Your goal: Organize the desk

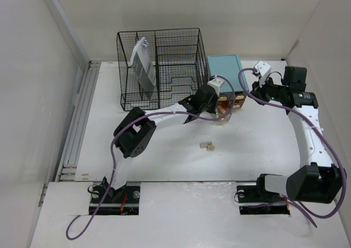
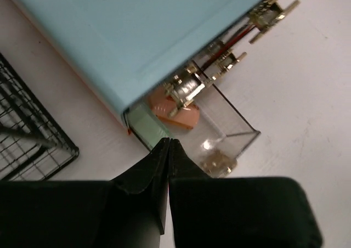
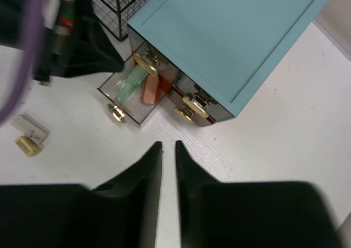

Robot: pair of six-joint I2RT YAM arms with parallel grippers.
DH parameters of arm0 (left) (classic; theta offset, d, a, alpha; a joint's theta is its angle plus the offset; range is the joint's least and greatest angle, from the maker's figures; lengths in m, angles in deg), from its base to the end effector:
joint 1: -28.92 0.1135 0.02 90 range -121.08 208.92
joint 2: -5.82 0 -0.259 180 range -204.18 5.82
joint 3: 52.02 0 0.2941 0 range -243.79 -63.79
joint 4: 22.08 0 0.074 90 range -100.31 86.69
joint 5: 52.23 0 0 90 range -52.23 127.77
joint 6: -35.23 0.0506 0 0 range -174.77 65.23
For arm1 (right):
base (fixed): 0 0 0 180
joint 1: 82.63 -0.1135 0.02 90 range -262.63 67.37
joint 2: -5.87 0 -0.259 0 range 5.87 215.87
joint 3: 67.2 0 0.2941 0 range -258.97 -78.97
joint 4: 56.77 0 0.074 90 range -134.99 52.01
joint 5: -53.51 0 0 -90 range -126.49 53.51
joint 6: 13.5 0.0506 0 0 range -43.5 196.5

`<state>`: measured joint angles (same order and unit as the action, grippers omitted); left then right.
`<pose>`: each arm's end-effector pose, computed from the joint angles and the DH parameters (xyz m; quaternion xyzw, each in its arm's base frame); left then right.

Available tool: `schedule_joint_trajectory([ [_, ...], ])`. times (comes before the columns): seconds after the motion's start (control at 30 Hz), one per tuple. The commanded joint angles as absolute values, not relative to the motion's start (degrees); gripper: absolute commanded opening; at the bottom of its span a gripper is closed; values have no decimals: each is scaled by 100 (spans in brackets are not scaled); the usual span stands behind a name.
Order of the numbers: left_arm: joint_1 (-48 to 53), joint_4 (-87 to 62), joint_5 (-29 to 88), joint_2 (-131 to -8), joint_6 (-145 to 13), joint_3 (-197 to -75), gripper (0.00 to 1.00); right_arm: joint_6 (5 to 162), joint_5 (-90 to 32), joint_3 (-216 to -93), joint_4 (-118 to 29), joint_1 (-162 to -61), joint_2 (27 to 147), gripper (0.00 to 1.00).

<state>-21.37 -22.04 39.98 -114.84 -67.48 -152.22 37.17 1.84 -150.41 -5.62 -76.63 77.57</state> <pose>0.3493 -0.4175 0.1899 0.2542 0.7813 -0.2843 0.4942 0.3160 -0.0017 0.3456 -0.3789 0.7789 0.1193 0.4853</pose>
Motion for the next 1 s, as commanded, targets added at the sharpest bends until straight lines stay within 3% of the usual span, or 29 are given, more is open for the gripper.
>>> schedule_joint_trajectory([
  [0.0,-2259,-2876,4067,-10397,-6638,-14810,0,3677,-62,-14990,-781,-7604,7759,21],
  [0.03,-2337,-2964,4067,-10274,-6638,-14625,0,3677,-133,-14921,-781,-7604,7828,12],
  [0.1,-2469,-3201,4067,-9905,-6638,-14063,0,3616,-238,-14868,-781,-7604,7881,8],
  [0.4,-2646,-3518,3381,-9647,-6910,-13051,0,3563,-239,-14867,-781,-7604,8005,7],
  [0.8,-2646,-3141,3468,-11054,-6778,-14043,0,3563,-134,-14867,-781,-7551,8005,7],
  [0.9,-2532,-3027,3696,-11353,-6778,-14403,11,3563,-133,-14867,-781,-7551,8005,7],
  [0.97,-2479,-3026,3846,-11485,-6778,-14561,43,3563,-133,-14867,-781,-7551,8005,7],
])
